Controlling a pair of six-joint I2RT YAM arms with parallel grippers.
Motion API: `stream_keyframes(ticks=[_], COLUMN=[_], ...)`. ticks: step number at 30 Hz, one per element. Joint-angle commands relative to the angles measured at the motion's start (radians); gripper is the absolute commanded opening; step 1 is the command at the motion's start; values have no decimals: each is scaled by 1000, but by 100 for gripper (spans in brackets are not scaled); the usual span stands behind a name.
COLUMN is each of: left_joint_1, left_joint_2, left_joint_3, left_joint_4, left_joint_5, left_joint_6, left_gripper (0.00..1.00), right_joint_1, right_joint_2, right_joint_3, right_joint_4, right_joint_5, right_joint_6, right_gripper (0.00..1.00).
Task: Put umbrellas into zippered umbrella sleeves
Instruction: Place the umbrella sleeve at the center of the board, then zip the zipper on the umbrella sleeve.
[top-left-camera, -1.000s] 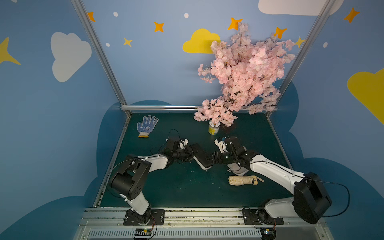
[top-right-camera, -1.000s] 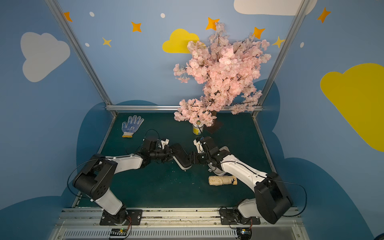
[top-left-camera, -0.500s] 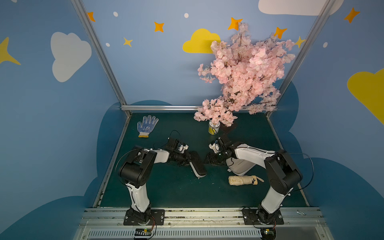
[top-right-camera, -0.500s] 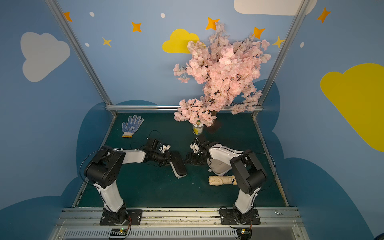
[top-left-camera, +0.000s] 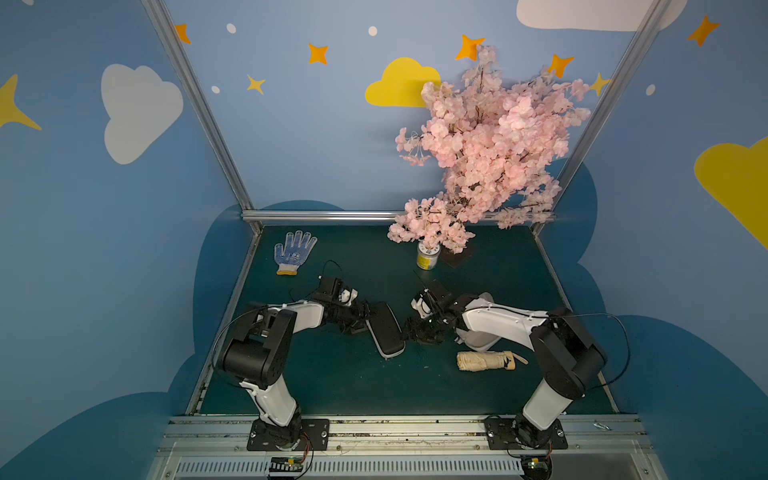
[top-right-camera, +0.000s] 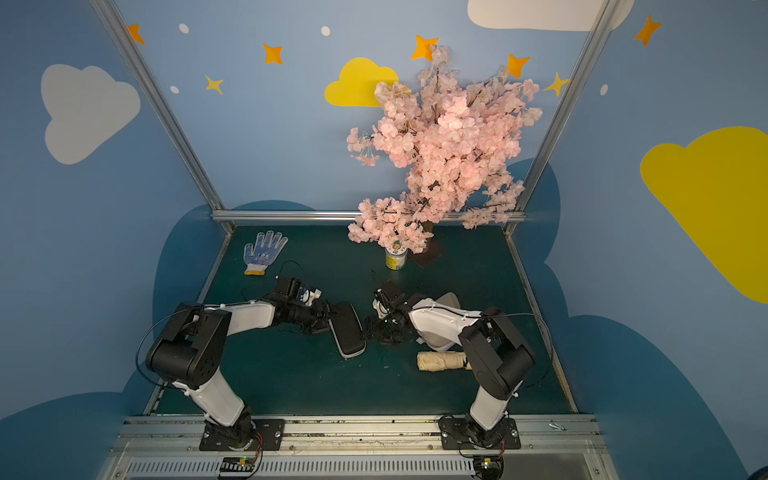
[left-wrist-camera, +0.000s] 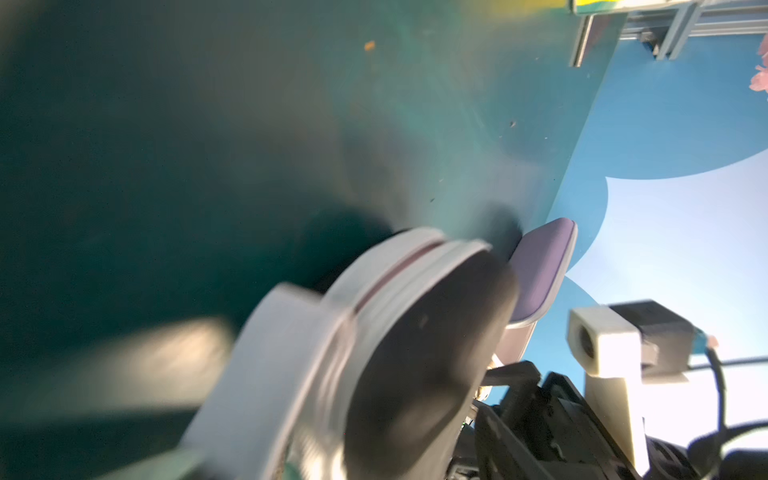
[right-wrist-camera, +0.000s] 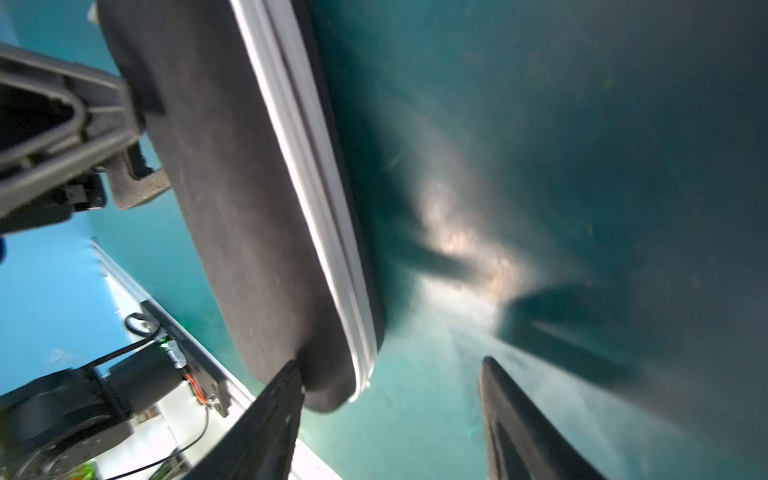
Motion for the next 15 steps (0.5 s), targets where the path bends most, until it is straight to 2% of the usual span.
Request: stream_keyframes(ticks=[1, 4, 7, 9, 12, 15], left_joint_1=[0, -32, -92, -134, -189, -197], left_joint_2=[-107, -215, -283, -315, -336, -286], left_joint_3=[-44, -61, -64, -68, -83, -48], left_joint_4=[-36, -109, -174, -193, -119, -41], left_joint_5=[-54, -143, -228, -267, -277, -248], left_joint_6=[-36, -43, -50, -63, -100, -110], left_gripper=[72, 72, 71, 67, 60, 48], right_joint_1=[74, 161, 264, 317, 373, 411], right_joint_2=[-111, -169, -165, -141, -104, -65], right_joint_3=[-21, -46, -58, -55, -68, -75], right_joint_4=[-116, -131, -98, -74, 5, 91], right_joint_5=[183, 248, 303, 342, 390, 428], right_joint_6=[38, 50, 50, 46, 52, 53], right_gripper=[67, 67, 65, 62, 59, 57])
